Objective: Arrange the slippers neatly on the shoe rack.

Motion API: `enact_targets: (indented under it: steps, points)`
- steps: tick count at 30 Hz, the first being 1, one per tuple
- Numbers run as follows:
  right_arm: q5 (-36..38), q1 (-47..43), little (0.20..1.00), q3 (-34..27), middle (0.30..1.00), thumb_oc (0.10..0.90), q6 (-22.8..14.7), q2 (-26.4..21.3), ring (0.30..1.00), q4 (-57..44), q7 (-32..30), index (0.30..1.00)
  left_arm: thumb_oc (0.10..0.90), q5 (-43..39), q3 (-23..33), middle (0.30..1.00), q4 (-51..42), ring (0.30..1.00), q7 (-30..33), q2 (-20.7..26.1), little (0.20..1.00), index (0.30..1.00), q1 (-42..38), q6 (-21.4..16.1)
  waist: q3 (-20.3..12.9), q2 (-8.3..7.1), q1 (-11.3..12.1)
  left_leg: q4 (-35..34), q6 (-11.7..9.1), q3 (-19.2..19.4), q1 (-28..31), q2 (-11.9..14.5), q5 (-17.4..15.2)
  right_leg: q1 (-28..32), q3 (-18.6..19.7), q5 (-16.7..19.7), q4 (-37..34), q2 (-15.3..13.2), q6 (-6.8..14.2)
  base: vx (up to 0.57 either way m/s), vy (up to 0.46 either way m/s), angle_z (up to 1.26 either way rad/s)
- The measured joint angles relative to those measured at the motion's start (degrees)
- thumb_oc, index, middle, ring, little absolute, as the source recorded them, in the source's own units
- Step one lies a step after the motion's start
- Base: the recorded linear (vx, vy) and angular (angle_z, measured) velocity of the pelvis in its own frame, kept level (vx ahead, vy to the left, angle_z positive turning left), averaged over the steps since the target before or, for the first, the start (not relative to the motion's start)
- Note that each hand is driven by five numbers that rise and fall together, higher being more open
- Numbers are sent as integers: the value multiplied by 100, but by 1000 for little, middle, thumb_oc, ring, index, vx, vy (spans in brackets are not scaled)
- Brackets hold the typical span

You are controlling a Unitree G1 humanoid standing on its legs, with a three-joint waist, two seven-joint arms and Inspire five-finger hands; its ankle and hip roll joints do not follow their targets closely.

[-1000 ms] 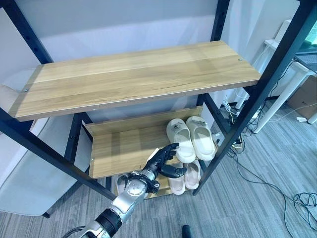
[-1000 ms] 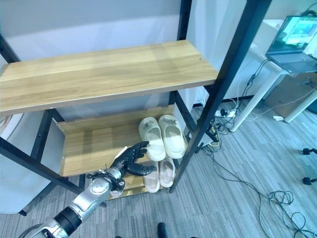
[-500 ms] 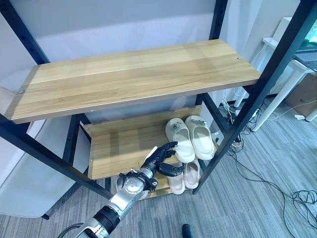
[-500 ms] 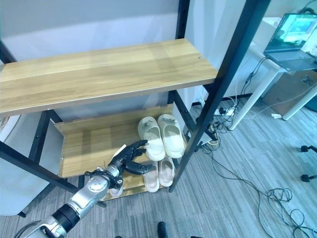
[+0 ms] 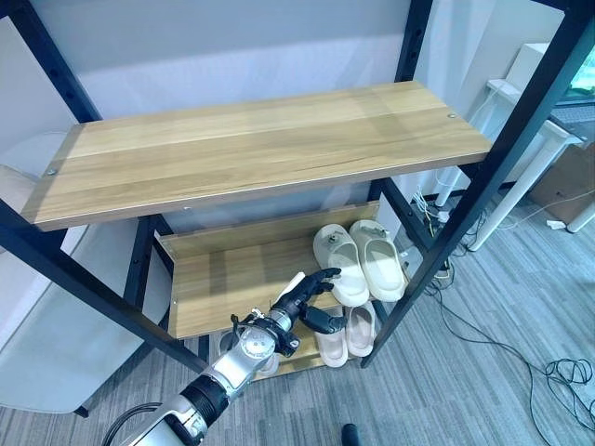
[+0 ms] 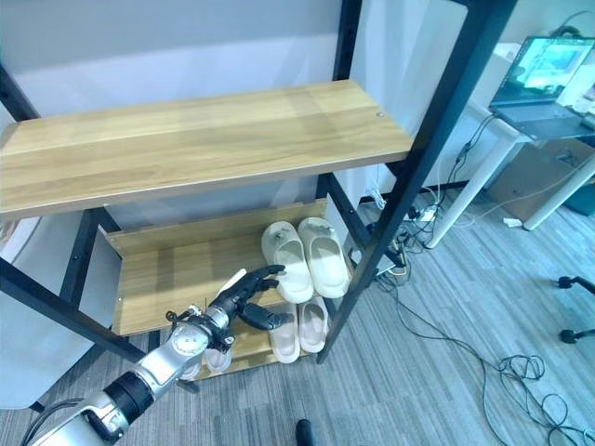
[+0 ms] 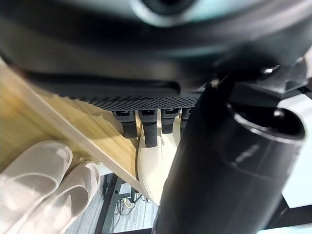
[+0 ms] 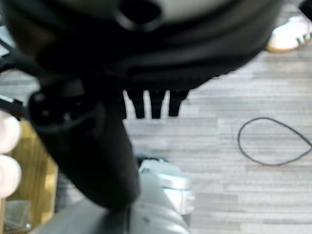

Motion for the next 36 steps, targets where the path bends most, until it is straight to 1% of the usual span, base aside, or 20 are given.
enact_targets:
  steps: [6,10,12,13,15,18,20,22,25,30,32,33,34,35,36]
  points:
    - [46,-17,900,-116,900,800,-33,14,900,39,76,900,800,1153,-336,900,-25,900,-126,459,900,900,-450,0,-42,12,-51,0,1,0,17,12,1,37,-3,28,-1,12,-27,0,0,0]
    - [190,-7,900,-254,900,800,-28,19,900,42,134,900,800,1465,-335,900,-84,900,-267,545,900,900,-463,-1,-45,16,-52,0,1,-1,53,32,1,73,-8,29,-1,27,-29,0,0,0]
    - [199,-58,900,-276,900,800,-28,11,900,45,190,900,800,1990,-451,900,-545,900,-404,951,900,900,-471,-28,-45,16,-53,0,1,-5,96,43,1,130,-17,32,-3,33,-32,0,0,0]
    - [199,-61,900,-275,900,800,-22,10,900,51,226,900,800,2215,-460,900,-780,900,-459,1073,900,900,-470,-171,-47,12,-47,0,0,-14,114,50,1,151,-30,30,-3,38,-31,-15,-2,4]
    - [198,-33,900,-276,900,800,-15,4,900,61,244,900,800,2327,-424,900,-951,900,-483,1095,900,900,-478,-374,-46,10,2,0,-1,-30,167,56,2,206,-48,25,-20,39,-29,-11,-2,4]
    - [198,-40,900,-275,900,800,-15,2,900,70,259,900,800,2427,-423,900,-1004,900,-488,1069,900,900,-477,-511,-47,11,0,-1,0,-34,235,67,-5,274,-53,-27,-38,35,-3,0,0,0]
    - [199,-68,900,-277,900,800,-18,2,900,69,286,900,800,2557,-404,900,-1127,900,-484,1124,900,900,-475,-554,-47,11,23,-2,-3,-35,235,87,-3,274,-55,-26,-38,45,-5,-15,-4,1]
    - [208,-46,900,-281,900,800,-17,3,900,85,293,900,800,2859,-369,900,-1232,900,-310,1153,900,900,-475,-647,-47,11,63,-1,-20,-79,252,122,8,307,-89,-27,-39,78,-13,-40,-11,6]
    - [228,-22,900,-302,900,800,-19,17,900,113,297,900,800,2898,-322,900,-1249,900,-219,1144,900,900,-475,-676,-48,11,74,-1,-34,-131,254,152,17,336,-155,-40,-39,110,-36,-17,-2,9]
    - [248,-7,900,-394,900,800,-18,59,900,152,296,900,800,2977,-58,900,-1256,900,-146,1172,900,900,-438,-677,-48,11,115,-1,-51,-180,310,197,28,426,-228,-31,-37,140,-66,-31,8,5]
    - [248,32,900,-392,900,800,-20,65,900,142,296,900,800,2966,221,900,-1337,900,-142,1158,900,900,-245,-678,-50,12,91,-1,-54,-181,387,205,18,504,-235,-48,-39,145,-82,-26,4,2]
    - [247,46,900,-420,900,800,-14,68,900,144,299,900,800,2949,477,900,-1487,900,-151,1188,900,900,-41,-682,-51,13,100,-2,-54,-182,411,205,17,530,-245,-52,-38,143,-87,0,0,0]
    - [247,56,900,-511,900,800,-20,75,900,106,314,900,800,2892,893,900,-1747,900,-129,1224,900,900,313,-736,-55,20,97,-2,-55,-177,422,213,11,539,-239,-54,-40,152,-90,0,0,0]
    - [250,100,900,-523,900,800,-21,82,900,98,318,900,800,2845,1099,900,-1909,900,-95,1280,900,900,489,-742,-57,17,124,-1,-64,-201,422,217,17,552,-270,-53,-38,154,-92,-25,4,8]
    - [249,169,900,-571,900,800,-12,80,900,98,324,900,800,2791,1439,900,-2071,900,-15,1307,900,900,805,-753,-62,16,185,-2,-67,-231,437,221,20,578,-296,-59,-40,153,-92,-19,1,11]
